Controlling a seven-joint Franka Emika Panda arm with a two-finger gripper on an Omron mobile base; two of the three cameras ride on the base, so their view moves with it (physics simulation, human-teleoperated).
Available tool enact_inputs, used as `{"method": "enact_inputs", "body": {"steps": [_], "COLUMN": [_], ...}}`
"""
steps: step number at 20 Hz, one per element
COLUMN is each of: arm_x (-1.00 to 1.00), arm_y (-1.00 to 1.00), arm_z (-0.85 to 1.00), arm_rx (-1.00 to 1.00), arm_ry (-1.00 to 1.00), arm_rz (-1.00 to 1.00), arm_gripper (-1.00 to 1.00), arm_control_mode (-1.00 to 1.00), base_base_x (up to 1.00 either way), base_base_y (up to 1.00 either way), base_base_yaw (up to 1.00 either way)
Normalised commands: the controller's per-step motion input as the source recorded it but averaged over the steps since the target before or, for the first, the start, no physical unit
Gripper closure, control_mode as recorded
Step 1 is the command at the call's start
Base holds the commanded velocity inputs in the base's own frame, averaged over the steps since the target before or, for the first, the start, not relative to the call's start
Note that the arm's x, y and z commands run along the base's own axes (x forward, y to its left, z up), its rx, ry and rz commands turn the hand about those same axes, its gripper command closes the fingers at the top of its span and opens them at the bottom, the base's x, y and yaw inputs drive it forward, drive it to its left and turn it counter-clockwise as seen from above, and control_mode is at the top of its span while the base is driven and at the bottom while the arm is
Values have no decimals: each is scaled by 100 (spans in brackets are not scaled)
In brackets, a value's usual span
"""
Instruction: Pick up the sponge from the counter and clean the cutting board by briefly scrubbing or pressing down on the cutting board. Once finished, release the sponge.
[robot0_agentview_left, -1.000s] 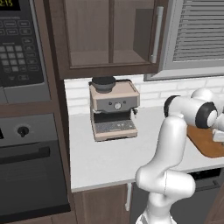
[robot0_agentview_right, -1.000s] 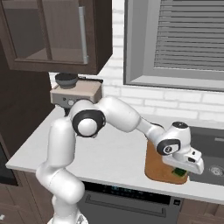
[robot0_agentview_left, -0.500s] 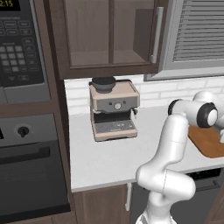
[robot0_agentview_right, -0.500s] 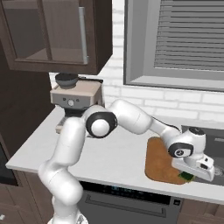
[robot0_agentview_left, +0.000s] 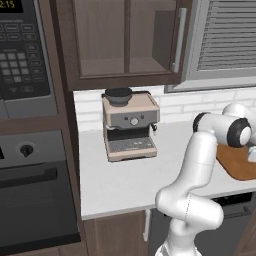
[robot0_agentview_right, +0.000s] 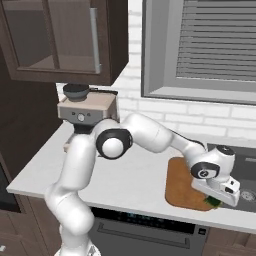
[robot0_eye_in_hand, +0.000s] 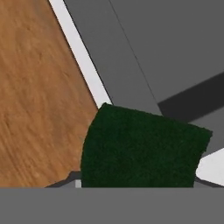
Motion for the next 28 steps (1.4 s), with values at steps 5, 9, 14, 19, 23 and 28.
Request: {"method": "enact_inputs", "body": {"steps": [5, 9, 14, 19, 23, 28], "arm_x": [25, 41, 39, 6, -27, -18], "arm_y": [8, 0, 13, 0, 13, 84], "arm_z": [47, 62, 5, -91, -100, -100], "arm_rx": [0, 2, 0, 6, 0, -4], "arm_ry": [2, 5, 3, 0, 0, 0], "arm_rz": [-2, 0, 0, 0, 0, 0], "arm_gripper": [100, 100, 100, 100, 100, 100], "arm_control_mode": [-100, -100, -100, -100, -100, -100], "base_base_x": [0, 0, 0, 0, 0, 0], "base_base_y": [0, 0, 0, 0, 0, 0], "base_base_yaw": [0, 0, 0, 0, 0, 0]}}
